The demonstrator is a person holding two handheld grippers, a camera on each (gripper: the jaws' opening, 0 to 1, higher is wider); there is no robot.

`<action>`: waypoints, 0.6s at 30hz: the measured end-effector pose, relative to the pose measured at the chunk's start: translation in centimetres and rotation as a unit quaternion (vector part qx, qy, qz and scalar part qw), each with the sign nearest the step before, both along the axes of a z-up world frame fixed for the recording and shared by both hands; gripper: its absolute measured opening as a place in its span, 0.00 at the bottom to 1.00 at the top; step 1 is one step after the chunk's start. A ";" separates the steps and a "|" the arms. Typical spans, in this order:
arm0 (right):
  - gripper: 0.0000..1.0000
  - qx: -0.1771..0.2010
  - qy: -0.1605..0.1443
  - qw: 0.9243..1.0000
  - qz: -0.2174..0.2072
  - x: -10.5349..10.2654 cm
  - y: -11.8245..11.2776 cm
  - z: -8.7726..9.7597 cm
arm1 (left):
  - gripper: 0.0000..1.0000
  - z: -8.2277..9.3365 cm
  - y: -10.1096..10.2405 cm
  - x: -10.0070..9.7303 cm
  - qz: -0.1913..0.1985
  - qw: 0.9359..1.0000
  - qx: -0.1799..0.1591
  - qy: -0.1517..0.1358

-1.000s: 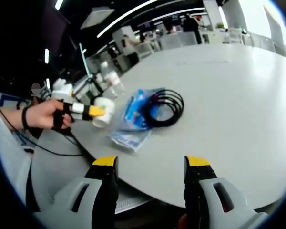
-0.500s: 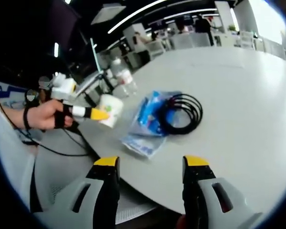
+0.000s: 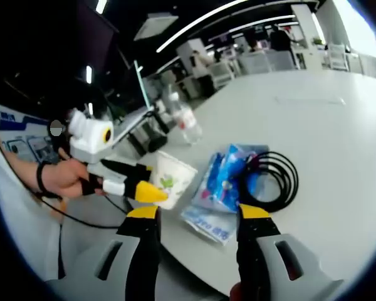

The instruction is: Arrange the tabletop items into an orderly group along one side of the table until the central work area is clear of visible clutter.

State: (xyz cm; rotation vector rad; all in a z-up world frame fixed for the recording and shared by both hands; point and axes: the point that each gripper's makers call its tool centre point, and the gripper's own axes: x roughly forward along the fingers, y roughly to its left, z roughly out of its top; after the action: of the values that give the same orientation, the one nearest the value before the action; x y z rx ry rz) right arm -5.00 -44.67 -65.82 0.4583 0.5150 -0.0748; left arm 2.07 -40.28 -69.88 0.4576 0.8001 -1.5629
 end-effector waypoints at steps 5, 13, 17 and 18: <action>0.46 -0.010 -0.001 0.999 0.034 1.5 0.8 0.5 | 0.36 0.3 -0.1 -2.0 -0.056 0.998 -0.003 -0.028; 0.45 -0.012 0.001 0.997 0.076 2.7 1.9 0.4 | 0.36 0.2 -0.2 -4.0 -0.127 0.989 -0.004 -0.072; 0.44 -0.008 0.009 0.995 0.098 2.8 2.6 -0.3 | 0.36 0.2 -0.4 -4.5 -0.162 0.981 -0.004 -0.102; 0.43 -0.007 0.010 0.995 0.101 2.8 2.7 -0.4 | 0.36 0.2 -0.4 -4.6 -0.172 0.979 -0.005 -0.111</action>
State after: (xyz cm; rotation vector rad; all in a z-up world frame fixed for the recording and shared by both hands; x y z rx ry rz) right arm -2.18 -41.97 -66.18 0.3906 0.5780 0.1112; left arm -2.57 -40.72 -69.66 0.7806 0.5606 -1.7941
